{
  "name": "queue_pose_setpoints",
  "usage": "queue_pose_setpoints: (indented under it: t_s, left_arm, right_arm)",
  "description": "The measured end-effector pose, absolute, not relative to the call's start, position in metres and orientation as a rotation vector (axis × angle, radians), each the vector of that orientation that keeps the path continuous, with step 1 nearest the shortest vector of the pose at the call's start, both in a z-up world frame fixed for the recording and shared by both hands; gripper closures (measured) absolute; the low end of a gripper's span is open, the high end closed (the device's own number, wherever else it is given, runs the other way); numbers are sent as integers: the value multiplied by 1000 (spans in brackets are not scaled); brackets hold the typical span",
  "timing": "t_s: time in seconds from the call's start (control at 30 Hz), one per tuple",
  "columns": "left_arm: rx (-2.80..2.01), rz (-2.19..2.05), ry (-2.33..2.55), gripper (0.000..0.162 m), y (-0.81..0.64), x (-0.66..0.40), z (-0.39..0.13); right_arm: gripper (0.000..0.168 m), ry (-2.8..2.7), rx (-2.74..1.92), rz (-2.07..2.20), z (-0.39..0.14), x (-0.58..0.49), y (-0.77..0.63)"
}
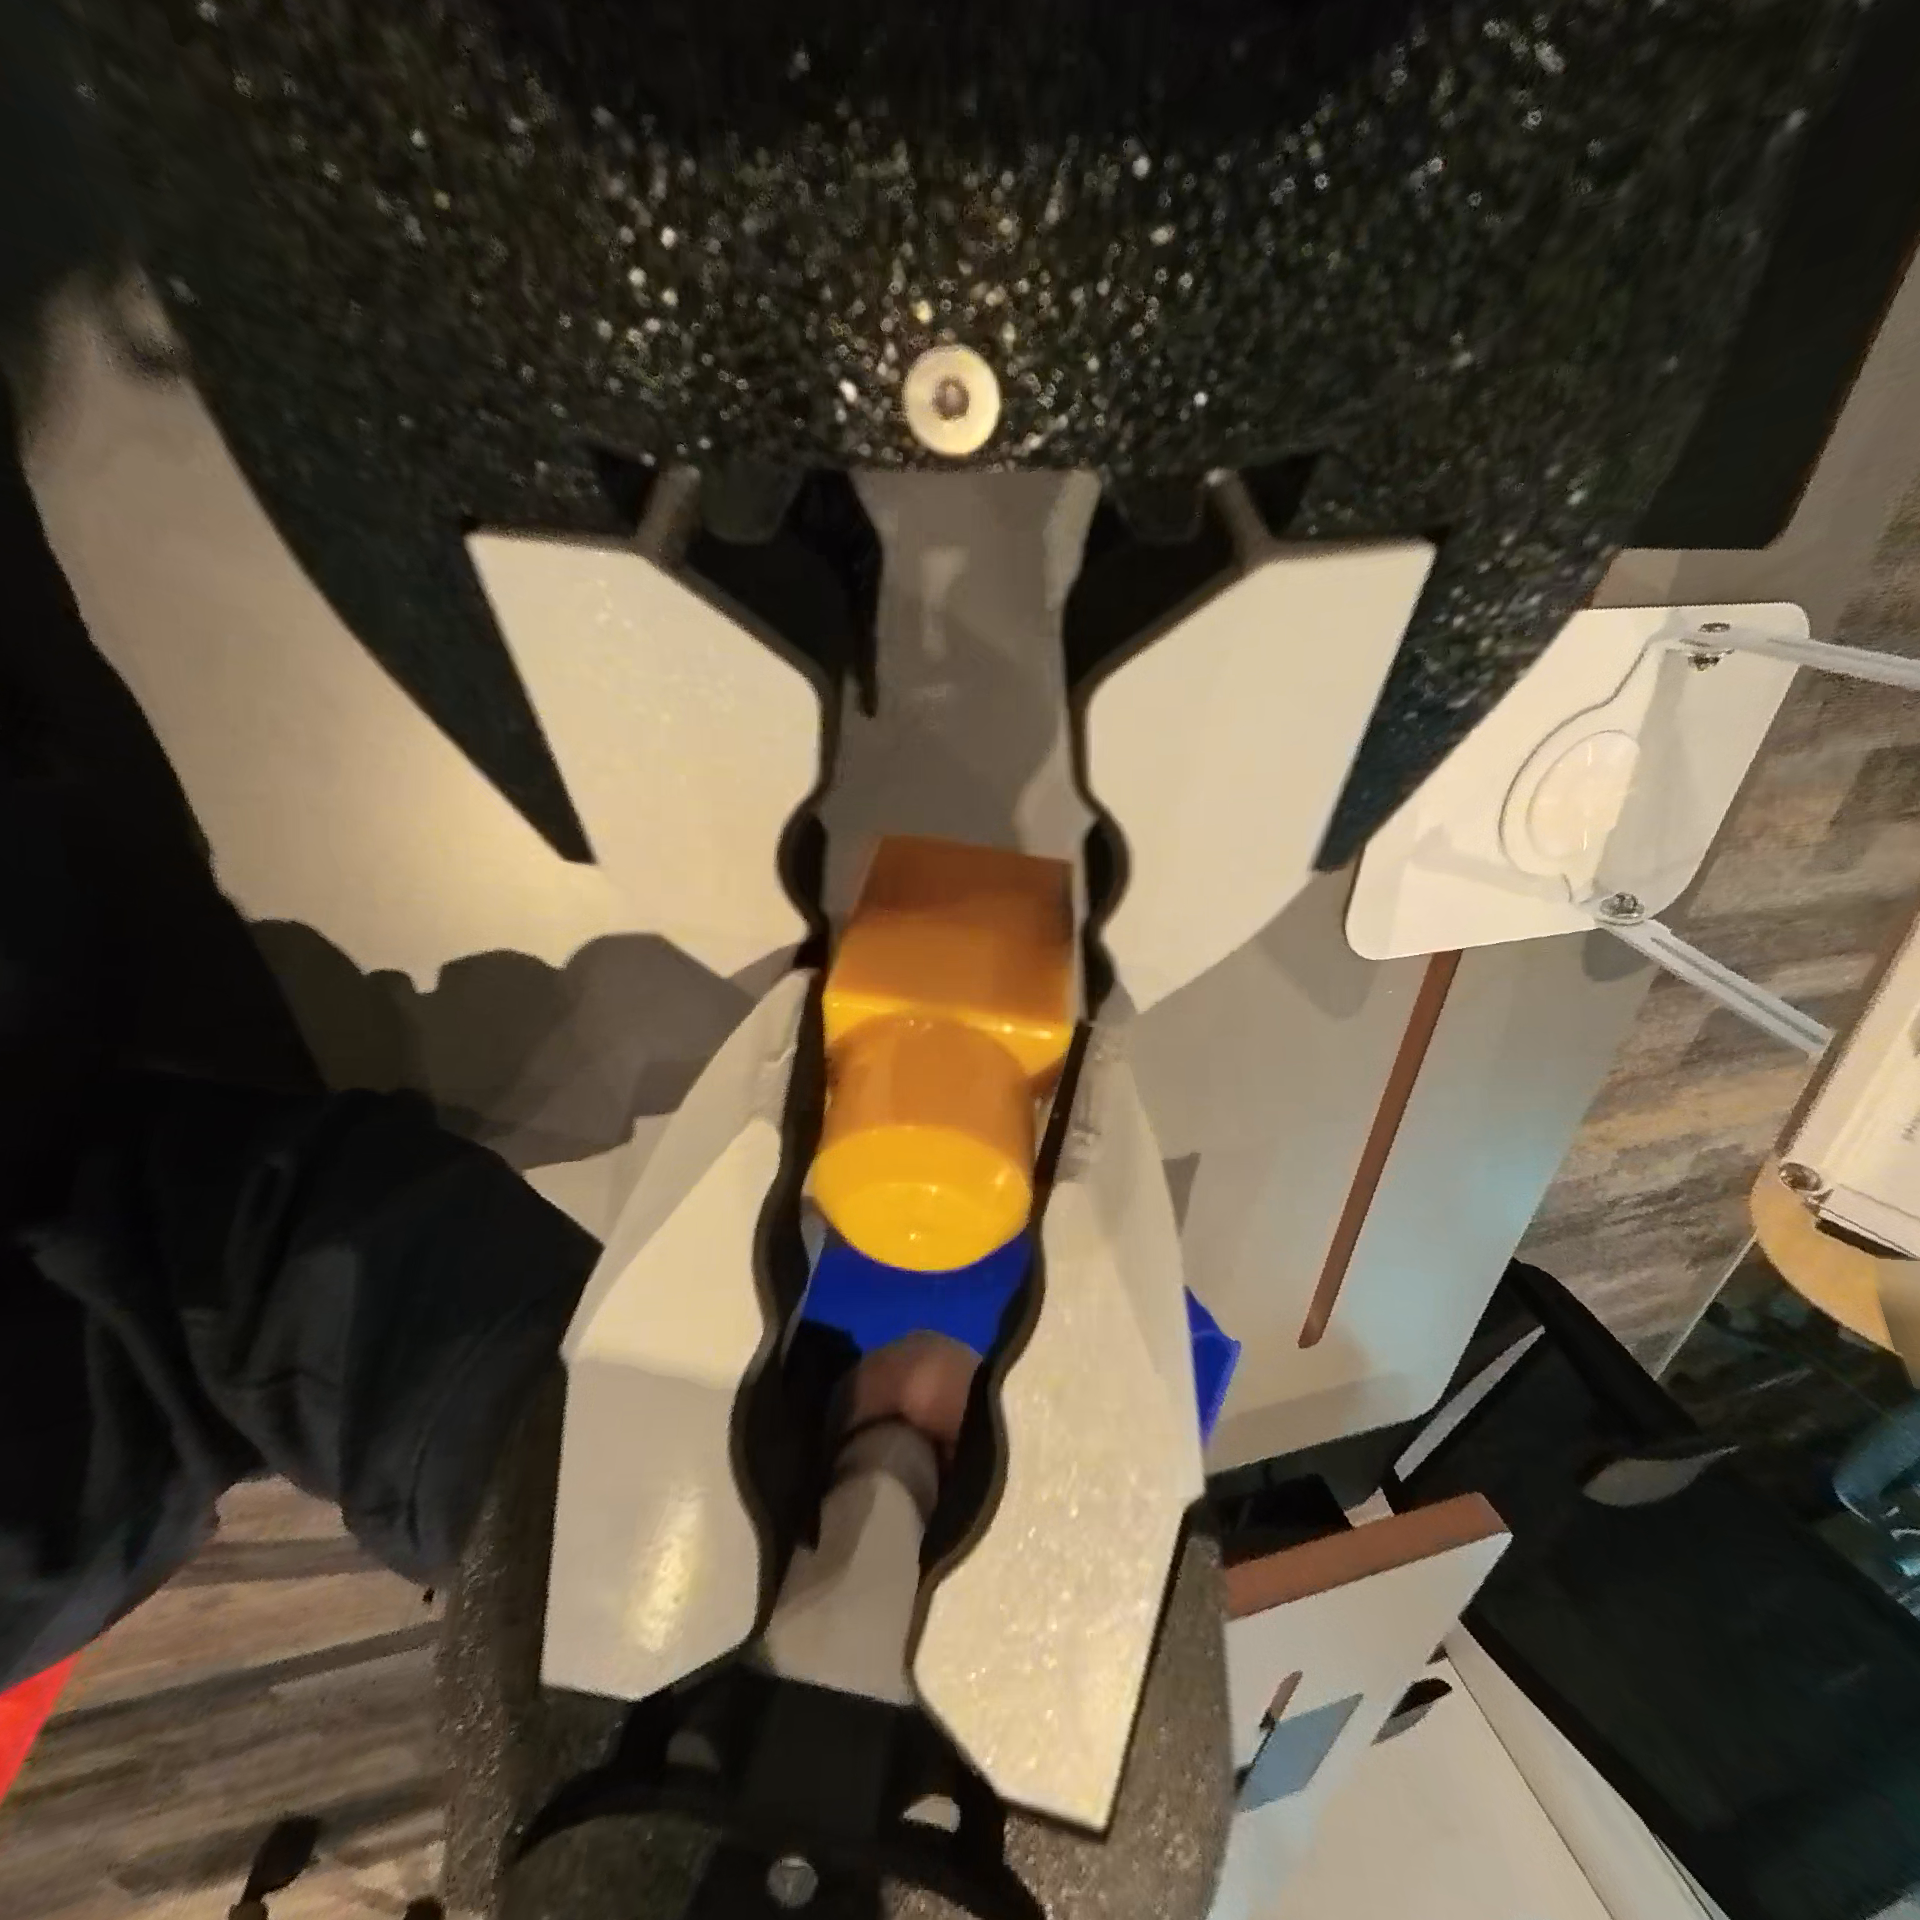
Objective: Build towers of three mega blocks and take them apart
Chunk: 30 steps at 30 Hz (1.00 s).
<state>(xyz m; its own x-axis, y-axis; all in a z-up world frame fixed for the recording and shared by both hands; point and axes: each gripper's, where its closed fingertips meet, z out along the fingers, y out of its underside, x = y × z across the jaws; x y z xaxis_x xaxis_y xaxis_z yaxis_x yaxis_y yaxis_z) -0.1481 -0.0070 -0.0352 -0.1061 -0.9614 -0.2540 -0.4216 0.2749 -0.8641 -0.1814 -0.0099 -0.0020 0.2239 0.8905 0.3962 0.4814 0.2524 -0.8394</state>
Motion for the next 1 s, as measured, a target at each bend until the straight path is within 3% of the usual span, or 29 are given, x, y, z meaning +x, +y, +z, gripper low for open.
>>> queue_pose_setpoints:
  t_s: [0.07, 0.13, 0.33, 0.57, 0.77, 1.0]
  left_arm:
    - [-1301, -777, 1659, 98, -3, -148, -35]
    - [-1314, -754, 1629, 92, 3, -150, -34]
    - [-1336, -750, 1573, 95, 13, -157, -29]
    - [-1355, -751, 1545, 98, 19, -160, -29]
    - [-1360, -748, 1567, 99, 17, -156, -34]
    - [-1376, -696, 1482, 98, 30, -162, -26]
  right_arm:
    - [135, -1388, -1394, 428, 2, -173, -8]
    - [135, -1330, -1431, 355, 7, -154, -3]
    - [135, -881, -1828, -157, -1, -8, 22]
    - [135, -232, -2367, -469, -69, 157, -14]
    - [107, -104, -2487, -330, -110, 177, -5]
    - [106, -295, -2271, -368, -66, 141, 16]
